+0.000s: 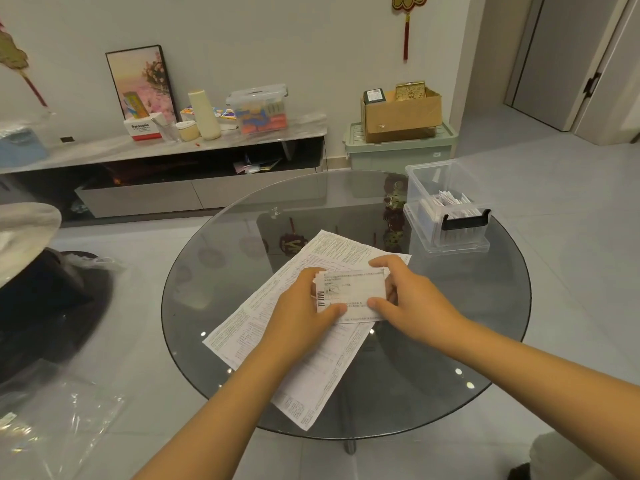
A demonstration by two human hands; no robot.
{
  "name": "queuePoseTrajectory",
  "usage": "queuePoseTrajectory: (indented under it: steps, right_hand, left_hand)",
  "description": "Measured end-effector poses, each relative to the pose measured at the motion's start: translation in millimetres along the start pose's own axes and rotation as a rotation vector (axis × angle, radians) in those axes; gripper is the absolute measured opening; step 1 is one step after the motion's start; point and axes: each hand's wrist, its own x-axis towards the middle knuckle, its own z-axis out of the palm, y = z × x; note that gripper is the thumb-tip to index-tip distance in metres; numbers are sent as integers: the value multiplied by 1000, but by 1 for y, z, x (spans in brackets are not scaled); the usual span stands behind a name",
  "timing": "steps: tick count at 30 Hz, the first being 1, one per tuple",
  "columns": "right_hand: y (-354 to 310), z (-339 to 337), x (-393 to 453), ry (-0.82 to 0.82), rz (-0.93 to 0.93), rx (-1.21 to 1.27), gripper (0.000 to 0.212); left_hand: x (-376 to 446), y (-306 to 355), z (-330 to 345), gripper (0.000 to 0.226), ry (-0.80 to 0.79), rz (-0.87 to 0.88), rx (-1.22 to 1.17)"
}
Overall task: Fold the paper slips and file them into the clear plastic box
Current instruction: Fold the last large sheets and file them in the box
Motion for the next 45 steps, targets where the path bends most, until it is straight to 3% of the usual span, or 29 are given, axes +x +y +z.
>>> queuePoseTrajectory:
  steps: [4,10,16,18,22,25,32,37,41,45]
  right_hand:
    - [2,4,4,6,-20,-89,65]
    - [9,2,8,-76,-16,-270,39]
    - [9,-5,12,-183,-1,-379,46]
    - [9,-7,9,-210,-31,-380,47]
    - [11,-13,2,-158,-107,-434,40]
    - [9,-15,-6,-188,-149,-459,36]
    - [15,-15,-23,-154,-276,-426,29]
    - [16,-14,-26,-85,-413,-458,22]
    - [10,-17,-24,-58,-306,-284,14]
    - [4,-18,-19,-94,-138,-55,11]
  left_hand:
    - [1,0,4,75,-2,-21,33]
    - [8,-3,2,78,-57,-48,100]
    - [8,-8,-7,79,-111,-101,142]
    - [6,-6,-6,72,-66,-83,155]
    - [-4,-5,-1,33,12,103,256]
    - [-9,-7,0,26,-56,222,313]
    - [-16,-4,-1,75,-300,302,414]
    - [-14,-4,-2,76,-276,334,457]
    - [-15,3,-1,67,-303,331,445]
    - [-13,8,0,24,-210,254,272]
